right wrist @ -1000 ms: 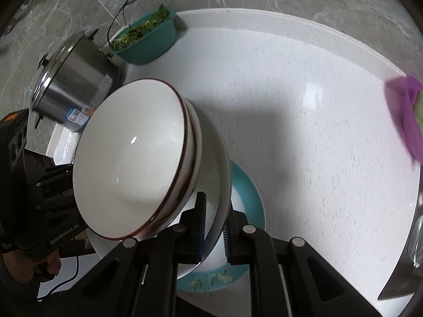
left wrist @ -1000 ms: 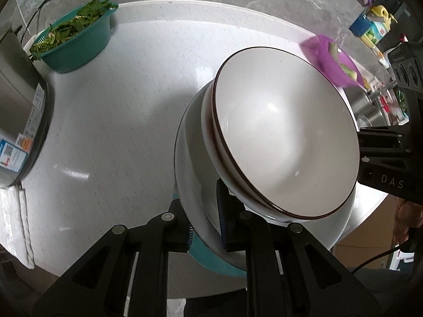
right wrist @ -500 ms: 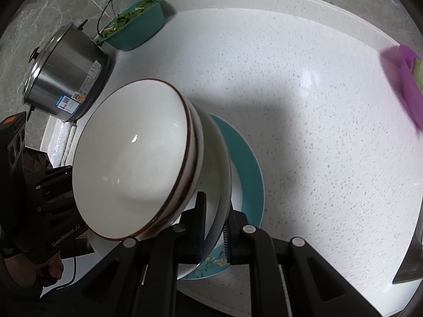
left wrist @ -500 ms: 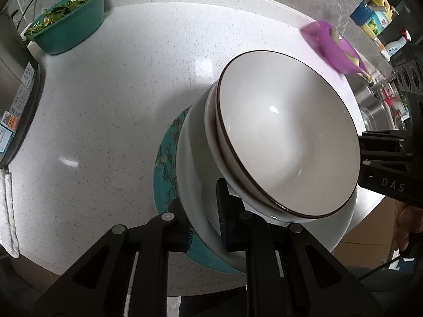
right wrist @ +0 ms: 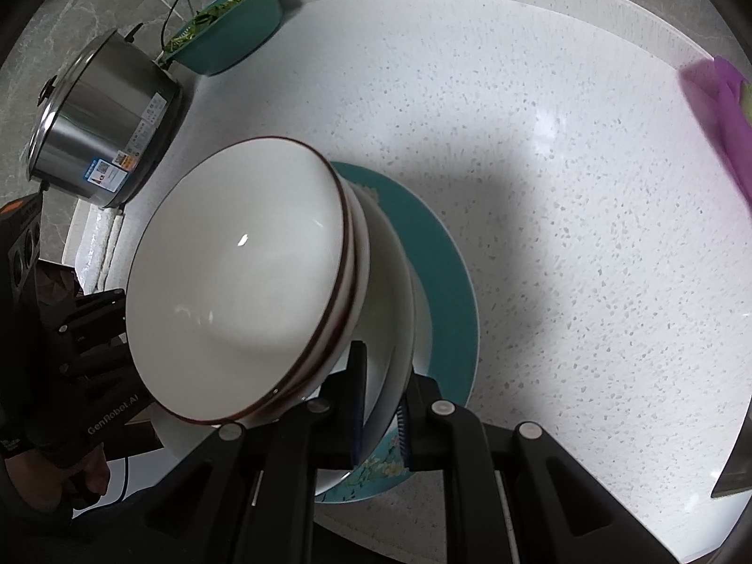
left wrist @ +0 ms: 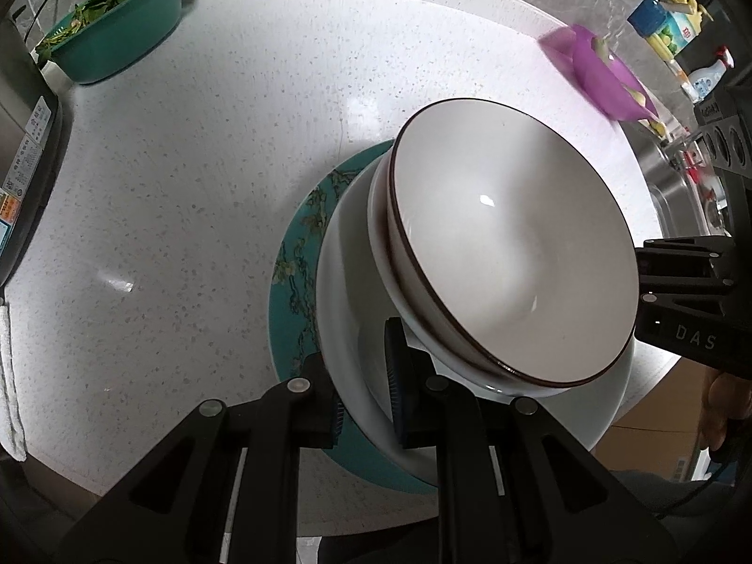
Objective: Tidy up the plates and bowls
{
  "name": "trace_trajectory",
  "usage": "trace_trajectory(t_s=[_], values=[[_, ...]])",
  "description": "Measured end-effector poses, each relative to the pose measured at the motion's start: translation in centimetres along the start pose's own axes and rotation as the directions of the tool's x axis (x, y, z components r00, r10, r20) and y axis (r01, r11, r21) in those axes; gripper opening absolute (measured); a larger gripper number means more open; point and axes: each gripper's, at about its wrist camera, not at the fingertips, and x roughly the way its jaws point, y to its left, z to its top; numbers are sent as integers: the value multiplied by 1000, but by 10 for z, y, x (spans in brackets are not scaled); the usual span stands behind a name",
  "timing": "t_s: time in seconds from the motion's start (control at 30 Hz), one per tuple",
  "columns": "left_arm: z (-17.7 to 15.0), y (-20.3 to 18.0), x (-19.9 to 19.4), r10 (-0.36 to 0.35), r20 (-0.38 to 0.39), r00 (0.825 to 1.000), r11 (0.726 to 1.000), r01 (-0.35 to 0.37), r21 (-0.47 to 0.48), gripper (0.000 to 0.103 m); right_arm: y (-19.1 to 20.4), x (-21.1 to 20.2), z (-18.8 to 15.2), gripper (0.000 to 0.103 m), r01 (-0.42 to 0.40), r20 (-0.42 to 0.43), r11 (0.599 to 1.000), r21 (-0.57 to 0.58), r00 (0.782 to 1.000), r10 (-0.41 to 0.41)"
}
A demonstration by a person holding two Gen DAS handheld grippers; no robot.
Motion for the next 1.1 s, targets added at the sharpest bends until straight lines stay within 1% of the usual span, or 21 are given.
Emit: trace_trajectory(t_s=[0.2,0.4,0.63,0.73,0.83,0.9,0.93,0.97,1.0,1.07,1.1], values=[[4,5,6,-1,6,1000,1000,1,8,13,-1,2,0,13,1,18,1000,1,1000,-1],[2,6,10,-7,7,1000,1000,6,14,13,3,4,-3,13,21,32,1000,-6,999,-21],[-3,10,13,-22,14,1000,1000,22,19,13,4,7,-7,13,25,41,999,23,999,-25],[-6,10,11,-27,22,999,999,26,22,14,4,6,-7,16,29,50,999,33,998,-31],[-7,12,6,-35,40,999,999,34,29,14,7,3,-9,21,46,60,998,41,997,-49],[-9,13,2,-44,51,998,999,42,34,16,6,1,-12,34,62,62,997,53,996,-65],[-10,14,0,-44,54,998,998,42,38,16,6,0,-14,37,67,64,996,60,995,-71],[-12,16,-3,-48,58,997,998,46,39,16,4,-3,-17,44,74,70,995,73,994,-79],[-13,16,-6,-53,63,997,998,50,39,18,4,-6,-19,47,75,77,993,86,994,-82],[-15,16,-16,-58,76,995,998,55,41,18,3,-12,-25,51,78,87,991,104,992,-88],[-17,16,-23,-63,89,994,997,59,44,20,4,-17,-28,55,76,97,991,113,991,-87]])
